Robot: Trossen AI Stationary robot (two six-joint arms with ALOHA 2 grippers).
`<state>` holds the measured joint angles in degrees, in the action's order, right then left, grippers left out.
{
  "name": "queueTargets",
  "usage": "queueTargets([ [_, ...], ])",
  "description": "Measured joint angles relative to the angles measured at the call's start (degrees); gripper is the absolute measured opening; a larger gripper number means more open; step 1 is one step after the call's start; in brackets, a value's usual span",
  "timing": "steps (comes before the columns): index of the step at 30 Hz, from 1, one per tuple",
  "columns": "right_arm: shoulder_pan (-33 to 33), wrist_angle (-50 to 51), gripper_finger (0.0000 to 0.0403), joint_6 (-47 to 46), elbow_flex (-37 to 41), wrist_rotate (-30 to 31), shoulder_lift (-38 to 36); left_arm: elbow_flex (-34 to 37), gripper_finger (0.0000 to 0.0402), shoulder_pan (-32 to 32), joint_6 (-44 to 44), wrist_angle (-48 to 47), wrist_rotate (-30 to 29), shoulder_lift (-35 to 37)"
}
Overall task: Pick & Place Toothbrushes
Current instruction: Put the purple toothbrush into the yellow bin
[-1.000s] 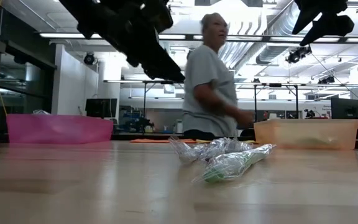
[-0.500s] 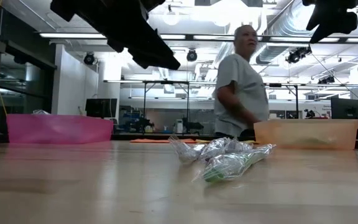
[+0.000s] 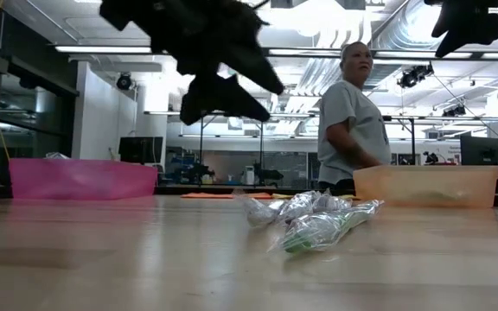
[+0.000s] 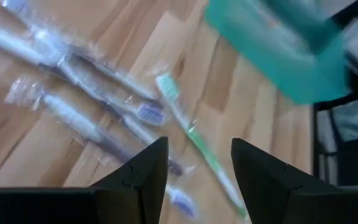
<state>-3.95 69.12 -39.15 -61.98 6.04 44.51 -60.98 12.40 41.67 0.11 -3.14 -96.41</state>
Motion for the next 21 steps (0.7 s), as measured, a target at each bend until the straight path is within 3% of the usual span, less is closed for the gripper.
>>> queueTargets([
  [10, 0.77, 0.93, 0.0207, -1.18, 0.0, 0.48, -0.02, -15.67, 0.017, 0.01, 5.22, -28.37, -0.77, -7.11],
  [15, 0.75, 1.05, 0.0207, -1.6, 0.0, 1.58, -0.02, -20.02, 0.017, 0.02, 4.95, -31.07, -1.49, -10.49],
  [21, 0.76, 0.98, 0.0207, -1.64, 0.0, 1.73, 0.0, -20.37, 0.017, 1.29, 6.42, -30.71, -0.16, -13.65],
])
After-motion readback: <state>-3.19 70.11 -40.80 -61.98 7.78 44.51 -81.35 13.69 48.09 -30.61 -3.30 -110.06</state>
